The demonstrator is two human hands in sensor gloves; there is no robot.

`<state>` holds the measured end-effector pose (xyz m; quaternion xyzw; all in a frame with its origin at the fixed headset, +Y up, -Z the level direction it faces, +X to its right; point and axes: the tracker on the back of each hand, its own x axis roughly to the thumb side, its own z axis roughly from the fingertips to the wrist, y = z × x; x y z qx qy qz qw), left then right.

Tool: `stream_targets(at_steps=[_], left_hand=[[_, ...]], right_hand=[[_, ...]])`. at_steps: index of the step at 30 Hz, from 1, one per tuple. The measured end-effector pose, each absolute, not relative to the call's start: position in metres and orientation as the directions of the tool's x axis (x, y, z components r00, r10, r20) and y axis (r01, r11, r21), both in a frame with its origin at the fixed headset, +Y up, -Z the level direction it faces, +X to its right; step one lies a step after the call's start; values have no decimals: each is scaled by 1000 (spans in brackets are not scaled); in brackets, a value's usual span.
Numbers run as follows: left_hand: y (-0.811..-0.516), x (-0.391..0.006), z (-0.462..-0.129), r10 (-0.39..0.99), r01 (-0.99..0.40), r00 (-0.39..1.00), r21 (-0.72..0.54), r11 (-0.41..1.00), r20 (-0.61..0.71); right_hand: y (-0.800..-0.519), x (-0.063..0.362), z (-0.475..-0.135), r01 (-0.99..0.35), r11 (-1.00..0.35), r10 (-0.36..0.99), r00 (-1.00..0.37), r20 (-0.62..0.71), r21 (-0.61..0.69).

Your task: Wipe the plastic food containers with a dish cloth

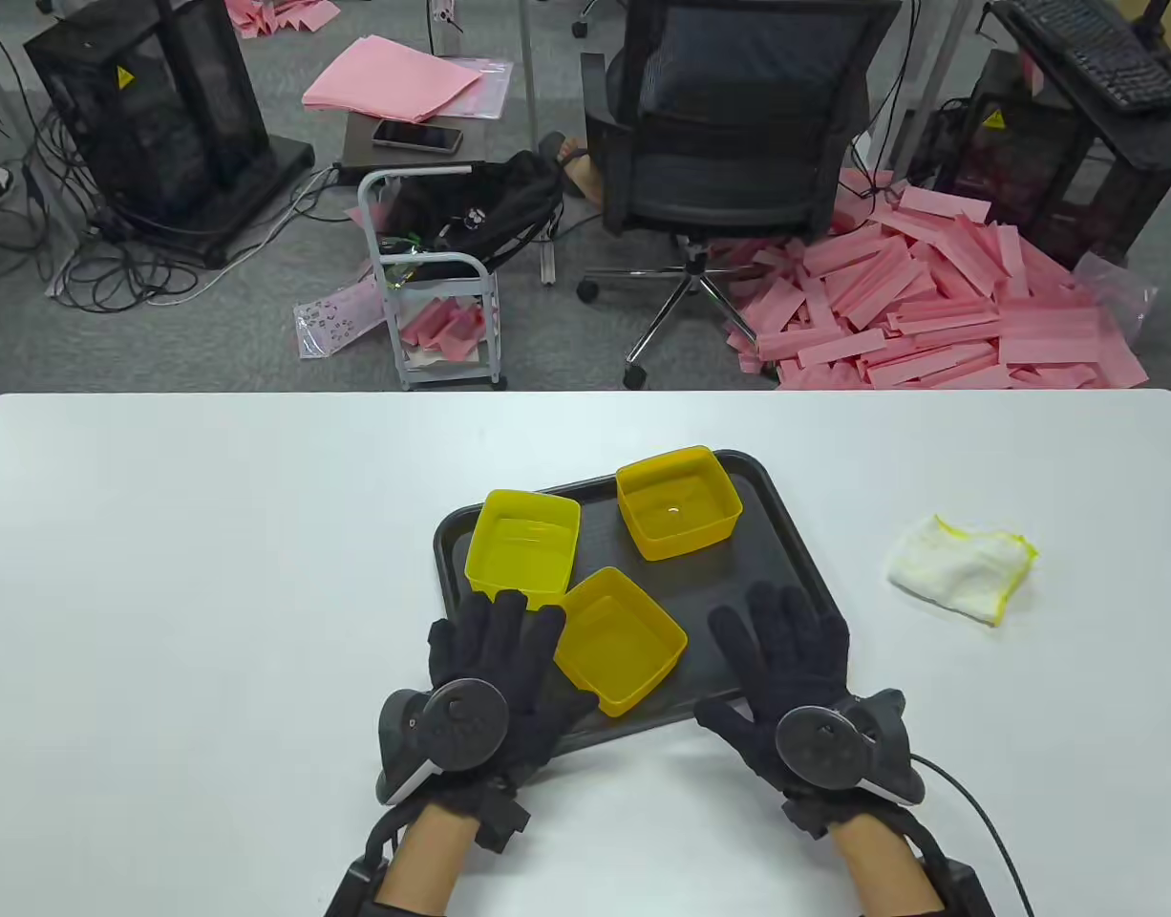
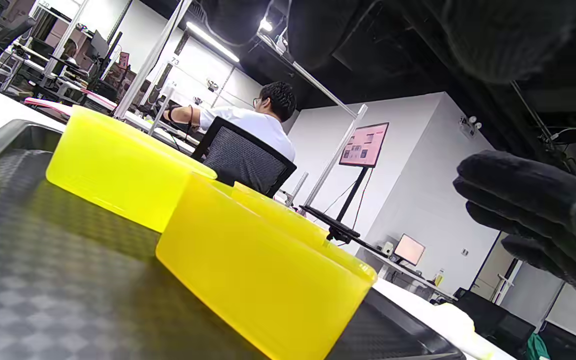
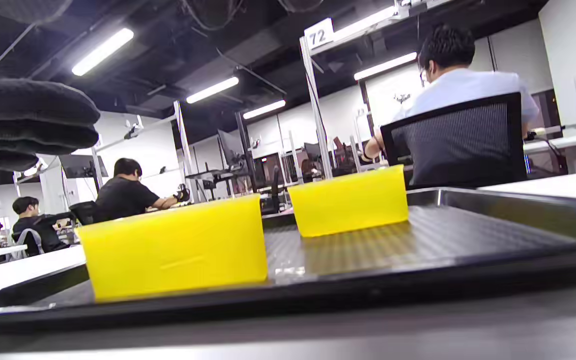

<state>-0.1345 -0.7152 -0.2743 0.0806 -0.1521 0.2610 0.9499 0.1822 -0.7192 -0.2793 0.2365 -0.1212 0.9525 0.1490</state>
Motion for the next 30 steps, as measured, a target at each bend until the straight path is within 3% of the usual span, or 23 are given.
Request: stream_targets(at_steps=[25, 30], left_hand=[[-723, -136, -284, 511, -536, 817, 25, 844, 266], [-725, -133, -293, 406, -418, 892, 17, 908, 201]], right_hand=[[-726, 188, -289, -353, -932, 284, -853, 438, -82], [-724, 196, -290, -377, -923, 311, -851, 423, -81]])
